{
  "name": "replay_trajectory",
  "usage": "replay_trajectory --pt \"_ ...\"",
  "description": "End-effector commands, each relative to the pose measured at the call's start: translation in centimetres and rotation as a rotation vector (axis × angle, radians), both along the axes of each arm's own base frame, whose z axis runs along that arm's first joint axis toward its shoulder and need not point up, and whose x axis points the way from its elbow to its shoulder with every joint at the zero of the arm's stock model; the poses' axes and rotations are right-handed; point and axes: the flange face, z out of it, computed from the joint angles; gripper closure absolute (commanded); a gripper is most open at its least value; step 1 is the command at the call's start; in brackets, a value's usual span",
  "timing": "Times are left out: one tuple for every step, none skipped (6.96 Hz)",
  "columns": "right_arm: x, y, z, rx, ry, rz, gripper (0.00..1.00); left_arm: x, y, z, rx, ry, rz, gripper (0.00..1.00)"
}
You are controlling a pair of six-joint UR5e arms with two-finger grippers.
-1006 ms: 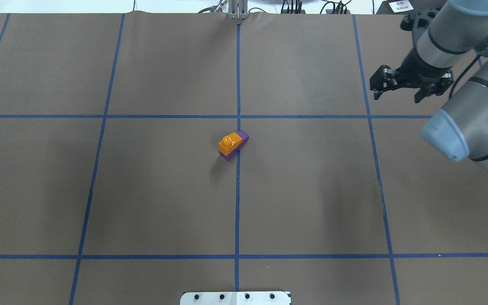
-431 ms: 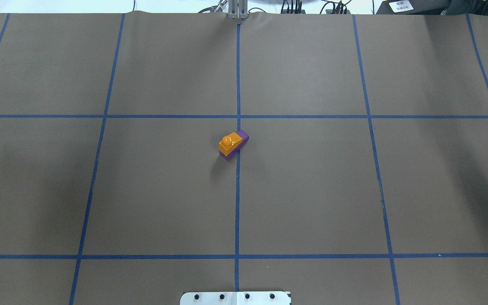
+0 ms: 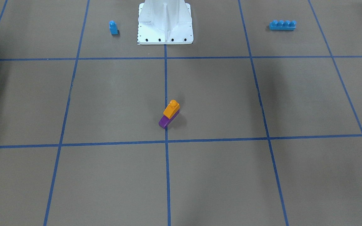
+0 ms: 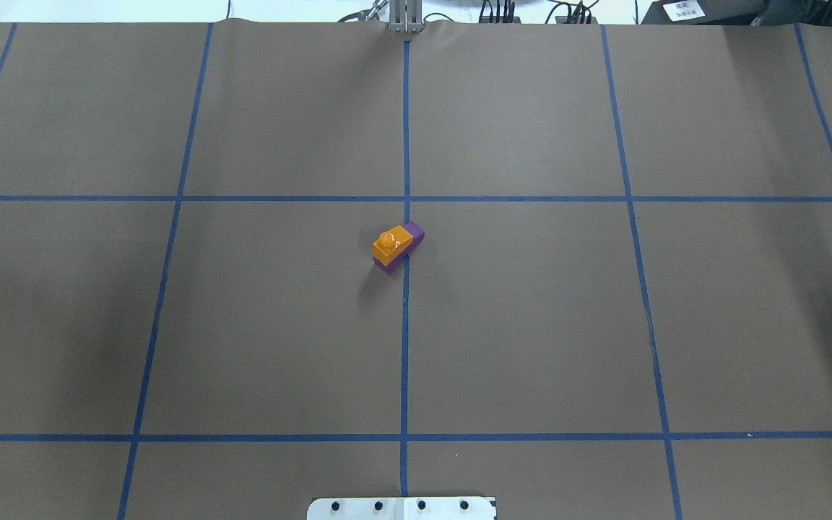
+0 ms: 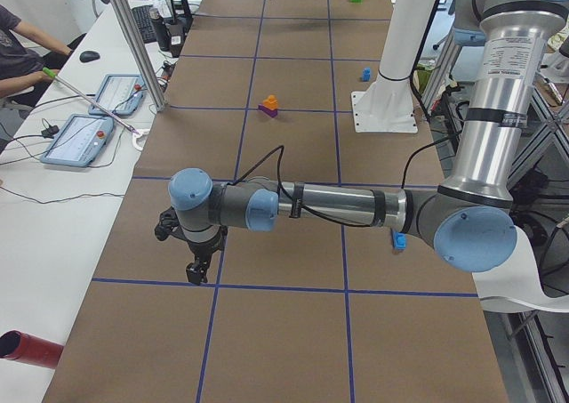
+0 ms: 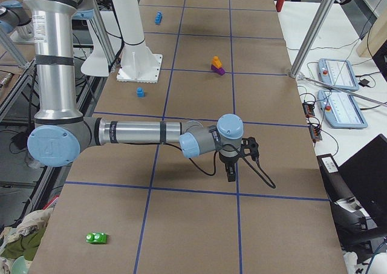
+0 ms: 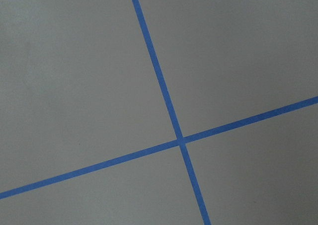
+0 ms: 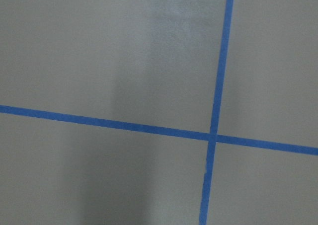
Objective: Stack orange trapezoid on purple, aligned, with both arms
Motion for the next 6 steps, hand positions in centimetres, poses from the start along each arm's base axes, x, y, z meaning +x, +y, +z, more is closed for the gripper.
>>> replay_trajectory --pt "1.4 -0.2 -2.4 -0.143 0.003 0.033 0.0 -0.2 0.7 0.8 -0.02 -0.001 -0.003 0.0" --pt "1.5 0.2 -4.0 -0.163 0.005 0.034 0.0 -0.2 1.5 1.5 -0.042 0.002 -0.003 0.0" --pt "1.6 0.9 -3.0 -0.179 0.004 0.033 0.0 0.0 2.4 2.0 -0.059 0.03 -0.001 0.0" --pt "1.6 1.2 -2.4 -0.184 0.008 0.026 0.0 0.1 2.8 2.0 -0.082 0.076 -0.003 0.0" --pt "1.8 1.9 -1.6 -0.195 0.011 0.026 0.0 -0.4 2.8 1.9 -0.077 0.075 -0.011 0.0" --pt "3.0 2.6 -0.8 -0.21 0.011 0.047 0.0 -0.9 2.7 1.6 -0.069 0.075 -0.017 0.0"
